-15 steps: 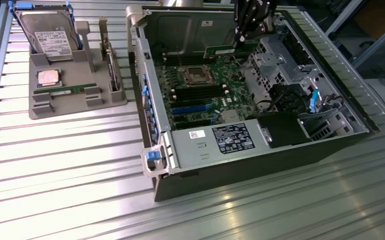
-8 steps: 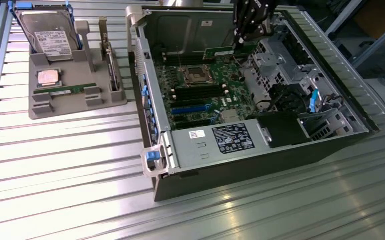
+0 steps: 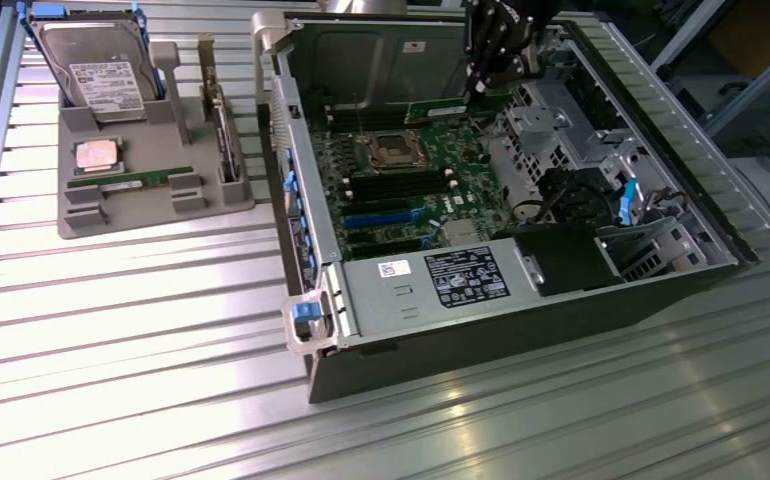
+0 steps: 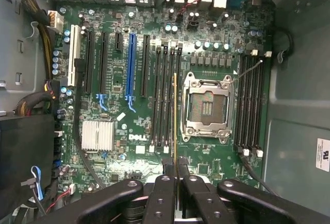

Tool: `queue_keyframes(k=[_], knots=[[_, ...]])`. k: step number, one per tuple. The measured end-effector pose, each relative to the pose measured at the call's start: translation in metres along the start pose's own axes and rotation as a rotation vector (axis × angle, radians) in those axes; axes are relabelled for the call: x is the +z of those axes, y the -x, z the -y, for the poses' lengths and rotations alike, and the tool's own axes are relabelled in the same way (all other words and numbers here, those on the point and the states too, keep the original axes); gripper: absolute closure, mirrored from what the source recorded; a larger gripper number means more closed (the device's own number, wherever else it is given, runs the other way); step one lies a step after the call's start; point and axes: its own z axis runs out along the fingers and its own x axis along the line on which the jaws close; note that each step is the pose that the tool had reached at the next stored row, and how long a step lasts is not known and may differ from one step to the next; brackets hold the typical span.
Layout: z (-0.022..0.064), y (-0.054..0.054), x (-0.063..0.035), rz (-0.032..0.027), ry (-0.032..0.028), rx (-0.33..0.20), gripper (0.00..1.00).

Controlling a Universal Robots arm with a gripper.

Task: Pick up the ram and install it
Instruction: 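Insert the ram into the slot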

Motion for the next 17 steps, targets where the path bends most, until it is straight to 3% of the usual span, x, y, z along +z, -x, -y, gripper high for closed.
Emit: queue_keyframes(k=[17], knots=[[0.0005, 0.0, 0.0107, -0.0001, 0.0, 0.0, 0.88]])
